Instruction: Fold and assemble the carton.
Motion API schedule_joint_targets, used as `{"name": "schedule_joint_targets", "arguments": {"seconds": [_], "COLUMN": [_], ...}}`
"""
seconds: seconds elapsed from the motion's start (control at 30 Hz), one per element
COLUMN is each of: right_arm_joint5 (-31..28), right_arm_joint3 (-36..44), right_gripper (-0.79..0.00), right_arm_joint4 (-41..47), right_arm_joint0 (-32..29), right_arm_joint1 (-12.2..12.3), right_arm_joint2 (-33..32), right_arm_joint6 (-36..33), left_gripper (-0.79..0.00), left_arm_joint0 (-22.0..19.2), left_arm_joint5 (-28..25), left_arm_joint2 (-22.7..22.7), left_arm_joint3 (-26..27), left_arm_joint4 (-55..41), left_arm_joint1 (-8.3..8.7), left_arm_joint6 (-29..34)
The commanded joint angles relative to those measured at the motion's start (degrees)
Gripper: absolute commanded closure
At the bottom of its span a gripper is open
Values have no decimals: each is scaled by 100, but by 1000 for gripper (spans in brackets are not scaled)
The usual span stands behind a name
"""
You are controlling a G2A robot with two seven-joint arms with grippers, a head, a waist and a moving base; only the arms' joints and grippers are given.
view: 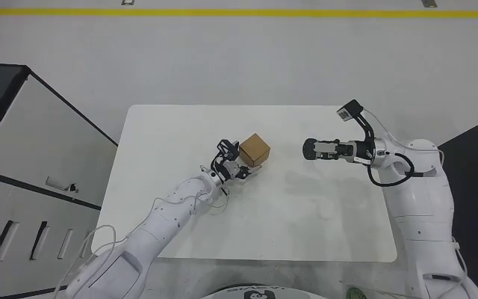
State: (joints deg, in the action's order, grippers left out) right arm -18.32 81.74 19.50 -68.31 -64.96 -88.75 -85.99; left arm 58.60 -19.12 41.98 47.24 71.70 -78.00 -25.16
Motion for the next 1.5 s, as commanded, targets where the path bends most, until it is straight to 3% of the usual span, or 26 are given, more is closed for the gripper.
{"name": "schedule_joint_targets", "arguments": {"seconds": [0.0,0.23,0.4,0.43,0.47,0.5,0.53,0.57,0.77,0.93,1.1,1.3,1.37,1.47], "right_arm_joint5": [0,0,0,0,0,0,0,0,0,0,0,0,0,0], "right_arm_joint3": [0,0,0,0,0,0,0,0,0,0,0,0,0,0], "right_gripper": [-785,-785,-785,-785,-785,-785,-785,-785,-785,-785,-785,-785,-785,-785], "right_arm_joint4": [0,0,0,0,0,0,0,0,0,0,0,0,0,0], "right_arm_joint0": [0,0,0,0,0,0,0,0,0,0,0,0,0,0], "right_arm_joint1": [0,0,0,0,0,0,0,0,0,0,0,0,0,0], "right_arm_joint2": [0,0,0,0,0,0,0,0,0,0,0,0,0,0], "right_arm_joint6": [0,0,0,0,0,0,0,0,0,0,0,0,0,0], "left_gripper": [-785,-785,-668,-548,-379,-292,-99,0,0,0,0,0,0,0], "left_arm_joint0": [-36,-161,-229,-239,-250,-257,-265,-273,-261,-110,278,1149,1383,1383], "left_arm_joint5": [-26,-39,-62,-67,-67,-69,-75,-83,-138,-467,-1309,-1848,-1799,-1799], "left_arm_joint2": [-19,-74,-90,-92,-91,-89,-86,-84,19,294,895,1888,2118,2118], "left_arm_joint3": [-96,-426,-616,-652,-684,-715,-741,-766,-778,-397,520,2240,2773,2773], "left_arm_joint4": [-28,-27,-45,-48,-55,-69,-80,-77,10,170,187,69,155,155], "left_arm_joint1": [-36,-149,-217,-229,-241,-253,-264,-272,-241,-45,322,755,836,836], "left_arm_joint6": [-46,-168,-233,-241,-255,-268,-280,-293,-489,-591,-252,598,760,760]}}
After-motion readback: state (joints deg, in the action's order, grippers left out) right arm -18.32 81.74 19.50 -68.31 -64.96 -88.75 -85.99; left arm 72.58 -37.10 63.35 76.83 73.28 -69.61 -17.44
